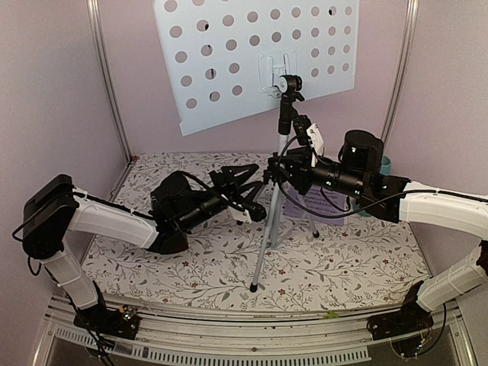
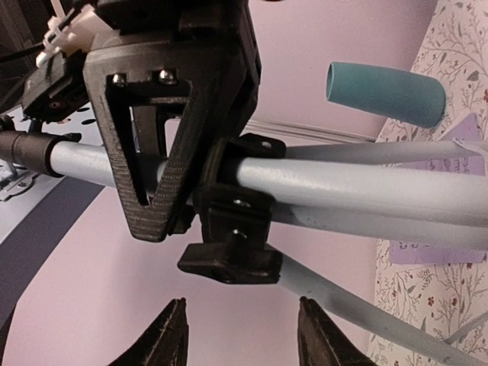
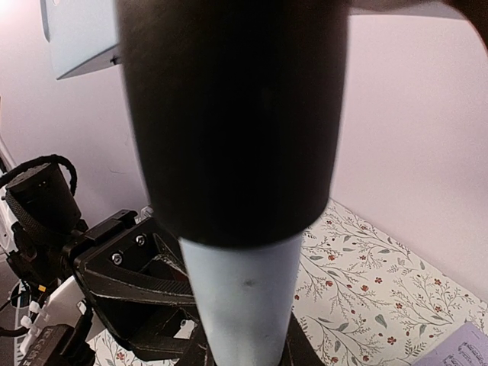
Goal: Set up the instrument practice props
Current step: Screw the knob on the music stand.
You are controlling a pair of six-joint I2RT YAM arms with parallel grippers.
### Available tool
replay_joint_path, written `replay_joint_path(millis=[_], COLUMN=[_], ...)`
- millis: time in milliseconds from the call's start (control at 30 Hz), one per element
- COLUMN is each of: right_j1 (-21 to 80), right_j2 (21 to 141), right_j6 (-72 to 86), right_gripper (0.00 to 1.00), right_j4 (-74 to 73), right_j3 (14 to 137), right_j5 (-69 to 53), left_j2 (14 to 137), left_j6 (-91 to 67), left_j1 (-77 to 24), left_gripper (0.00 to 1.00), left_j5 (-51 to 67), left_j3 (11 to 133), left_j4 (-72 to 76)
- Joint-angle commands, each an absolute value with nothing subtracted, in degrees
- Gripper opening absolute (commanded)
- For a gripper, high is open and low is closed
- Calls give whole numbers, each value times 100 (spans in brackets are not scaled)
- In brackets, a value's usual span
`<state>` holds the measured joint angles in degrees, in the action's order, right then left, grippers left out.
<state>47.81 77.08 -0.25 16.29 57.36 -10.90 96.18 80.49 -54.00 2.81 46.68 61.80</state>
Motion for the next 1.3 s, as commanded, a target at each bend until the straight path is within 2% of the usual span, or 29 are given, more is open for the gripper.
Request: replay_joint_path(millis=[0,767,1267], right_j1=[4872,4873,4876], right_j2=[7737,7806,7882], right_j6=[369,396,421], right_gripper=[0,0,0], right_j4=[1187,1186,1204], right_j3=[5757,5742,5748], right_j5=[-1635,-1670,-1716], left_j2=[9593,9528,9343], left_j6=[8480,9098,9136], left_j1=[-5534,-5657,-5728], left_gripper=[50,46,49], left_j5=[291,179,106], left_j3=[4878,5100,5051], left_j4=[5925,5725,5700])
